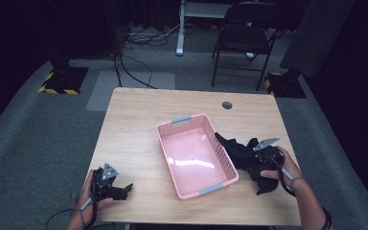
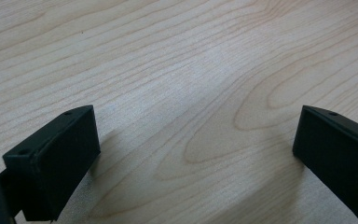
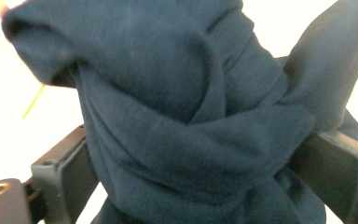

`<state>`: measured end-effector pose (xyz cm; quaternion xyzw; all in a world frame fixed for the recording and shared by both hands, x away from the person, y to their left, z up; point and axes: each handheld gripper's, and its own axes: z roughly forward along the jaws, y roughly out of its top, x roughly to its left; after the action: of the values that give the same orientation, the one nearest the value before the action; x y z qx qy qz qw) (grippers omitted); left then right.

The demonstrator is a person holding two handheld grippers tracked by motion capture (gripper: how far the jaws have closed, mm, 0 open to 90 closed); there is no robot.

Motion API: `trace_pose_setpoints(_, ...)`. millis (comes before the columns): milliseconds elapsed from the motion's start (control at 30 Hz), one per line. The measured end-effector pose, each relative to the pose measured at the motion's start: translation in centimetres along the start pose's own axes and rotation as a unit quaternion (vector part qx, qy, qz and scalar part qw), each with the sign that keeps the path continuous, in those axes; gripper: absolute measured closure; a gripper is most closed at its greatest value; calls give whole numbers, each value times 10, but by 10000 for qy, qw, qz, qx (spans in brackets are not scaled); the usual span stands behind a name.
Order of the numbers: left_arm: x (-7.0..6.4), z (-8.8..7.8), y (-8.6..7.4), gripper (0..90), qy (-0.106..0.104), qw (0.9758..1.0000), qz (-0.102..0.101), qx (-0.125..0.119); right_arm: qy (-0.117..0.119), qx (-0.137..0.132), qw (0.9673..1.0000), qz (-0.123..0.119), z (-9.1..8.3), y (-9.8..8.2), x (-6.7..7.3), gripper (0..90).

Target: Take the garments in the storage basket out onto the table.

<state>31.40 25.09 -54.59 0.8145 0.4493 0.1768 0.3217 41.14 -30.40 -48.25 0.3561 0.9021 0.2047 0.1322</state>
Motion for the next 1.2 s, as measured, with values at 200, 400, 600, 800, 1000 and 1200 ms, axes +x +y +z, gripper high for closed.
trace_pose_setpoints(200,0,0,0,0,-1,10000,1,1,-103,-15,9999,-34,-2,2,4,45)
trace_pose_setpoints(400,0,0,0,0,0,10000,1,1,-162,-37,9998,-87,-4,5,6,45)
trace_pose_setpoints(600,0,0,0,0,0,10000,0,1,-168,-97,9997,-158,-13,8,10,46)
trace_pose_setpoints(800,0,0,0,0,-1,10000,0,1,-197,-209,9993,-237,-22,12,13,47)
trace_pose_setpoints(1000,0,0,0,0,0,10000,1,0,-270,-320,9983,-393,-32,16,20,47)
trace_pose_setpoints(1200,0,0,0,0,0,10000,0,1,-357,-428,9972,-507,-41,16,24,47)
